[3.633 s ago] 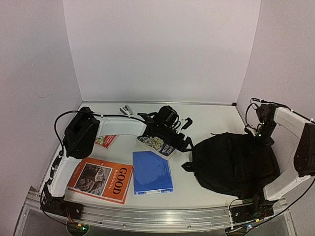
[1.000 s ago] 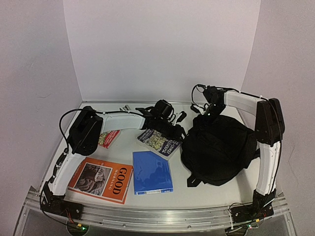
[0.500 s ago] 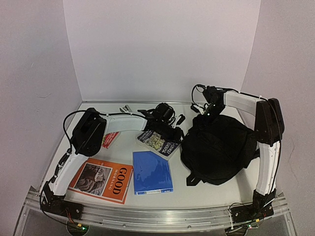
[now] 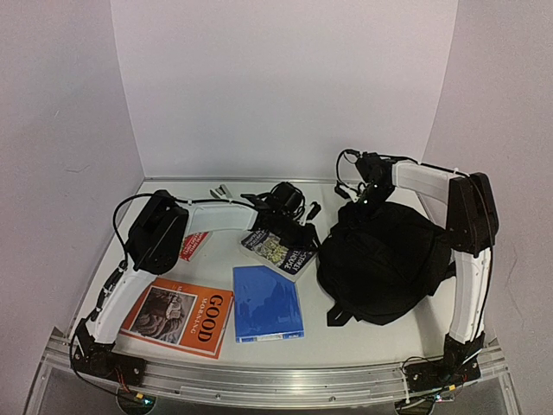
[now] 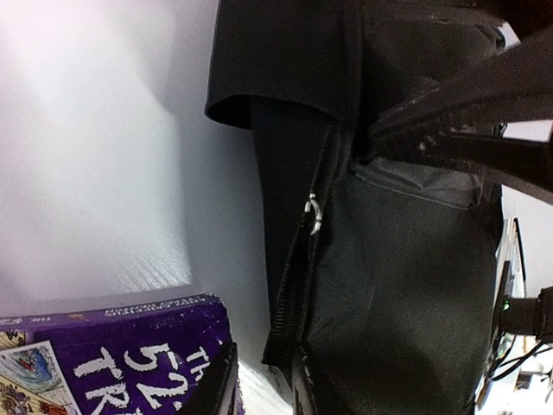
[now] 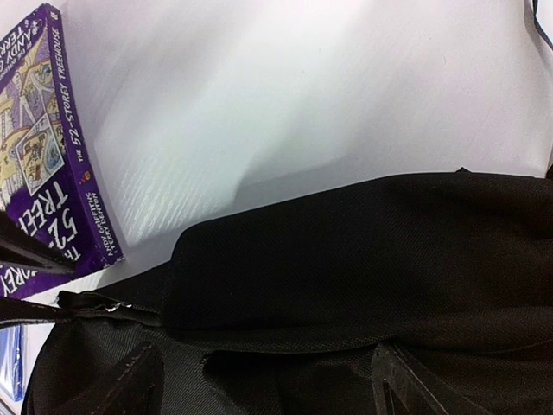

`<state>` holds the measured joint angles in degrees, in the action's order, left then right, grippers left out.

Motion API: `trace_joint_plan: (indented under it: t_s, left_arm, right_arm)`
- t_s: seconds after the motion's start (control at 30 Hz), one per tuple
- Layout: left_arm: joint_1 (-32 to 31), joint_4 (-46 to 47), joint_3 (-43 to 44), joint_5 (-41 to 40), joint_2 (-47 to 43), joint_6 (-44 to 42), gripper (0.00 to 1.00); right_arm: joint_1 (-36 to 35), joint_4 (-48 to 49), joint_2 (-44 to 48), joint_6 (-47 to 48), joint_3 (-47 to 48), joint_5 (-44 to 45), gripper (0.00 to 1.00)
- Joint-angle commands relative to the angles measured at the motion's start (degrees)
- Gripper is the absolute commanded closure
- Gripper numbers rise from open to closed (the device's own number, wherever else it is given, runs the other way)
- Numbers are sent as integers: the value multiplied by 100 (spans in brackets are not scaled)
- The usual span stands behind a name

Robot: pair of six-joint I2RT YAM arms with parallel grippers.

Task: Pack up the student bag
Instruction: Unzip the student bag at the center of the board.

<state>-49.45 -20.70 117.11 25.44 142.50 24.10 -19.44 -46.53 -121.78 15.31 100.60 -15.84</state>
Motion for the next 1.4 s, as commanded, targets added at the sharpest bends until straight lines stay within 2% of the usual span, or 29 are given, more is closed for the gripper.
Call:
trace_joint_plan:
  t_s: [0.0, 0.07, 0.57, 0.83, 1.0, 1.2, 1.3, 1.37]
  left_arm:
    - [14, 299, 3, 83, -278, -24, 93]
    - [14, 373, -100, 83, -347, -28, 100]
    - [-122, 742, -1560, -129, -1662, -82, 100]
    - [-659, 379, -1878, -175, -1948, -554, 100]
    - [-953, 474, -2268, -124, -2313, -687, 100]
    - [-979, 695, -2868, -82, -2870, -669, 100]
    - [-958, 722, -2968, -263, -2898, -663, 100]
    - [-926, 646, -2852, -363, -2780, -648, 100]
  right_arm:
    - [-10, 116, -135, -33, -22, 206, 17]
    - [-11, 135, -151, -44, -15, 252, 17]
    - [23, 469, -599, -205, 66, 1087, 20]
    - [173, 532, -693, -341, 202, 1159, 20]
    - [266, 533, -783, -374, 276, 1199, 20]
    - [468, 528, -834, -449, 417, 1149, 21]
    - [512, 482, -612, -413, 425, 735, 21]
    - [507, 334, -296, -367, 388, 136, 20]
